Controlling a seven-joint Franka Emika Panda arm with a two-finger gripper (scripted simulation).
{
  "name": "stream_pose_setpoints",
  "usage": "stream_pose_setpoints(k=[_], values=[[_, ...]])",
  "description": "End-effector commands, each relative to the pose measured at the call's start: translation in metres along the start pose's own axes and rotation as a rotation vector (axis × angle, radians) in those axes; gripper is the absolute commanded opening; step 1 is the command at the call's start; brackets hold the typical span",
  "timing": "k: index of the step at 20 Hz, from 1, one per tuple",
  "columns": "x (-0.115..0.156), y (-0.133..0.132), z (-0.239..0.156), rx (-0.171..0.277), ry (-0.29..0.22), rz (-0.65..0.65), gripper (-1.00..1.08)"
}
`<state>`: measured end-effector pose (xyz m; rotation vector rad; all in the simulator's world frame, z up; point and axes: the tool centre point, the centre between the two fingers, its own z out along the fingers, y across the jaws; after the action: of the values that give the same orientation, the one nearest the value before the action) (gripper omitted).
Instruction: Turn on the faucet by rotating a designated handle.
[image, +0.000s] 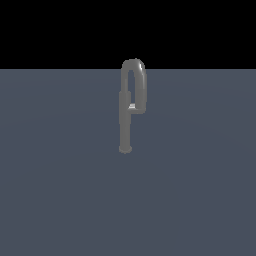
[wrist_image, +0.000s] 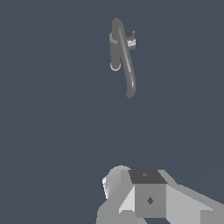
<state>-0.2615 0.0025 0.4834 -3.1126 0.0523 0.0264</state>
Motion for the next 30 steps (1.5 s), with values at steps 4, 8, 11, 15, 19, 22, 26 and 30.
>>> stream_pose_setpoints(k=[4,8,11,15,19,22,26,30], values=[[0.001,0.000,0.000,0.002,-0.003,0.003,-1.00],[0.006,-0.001,0.000,0.014,-0.017,0.014,-1.00],[0.013,-0.002,0.001,0.028,-0.036,0.029,-1.00],[0.025,-0.003,0.002,0.055,-0.071,0.058,-1.00],[0.042,-0.004,0.004,0.093,-0.118,0.097,-1.00],[0.058,-0.005,0.007,0.127,-0.162,0.133,-1.00],[0.079,-0.005,0.011,0.176,-0.223,0.184,-1.00],[0.101,-0.005,0.018,0.225,-0.286,0.235,-1.00]])
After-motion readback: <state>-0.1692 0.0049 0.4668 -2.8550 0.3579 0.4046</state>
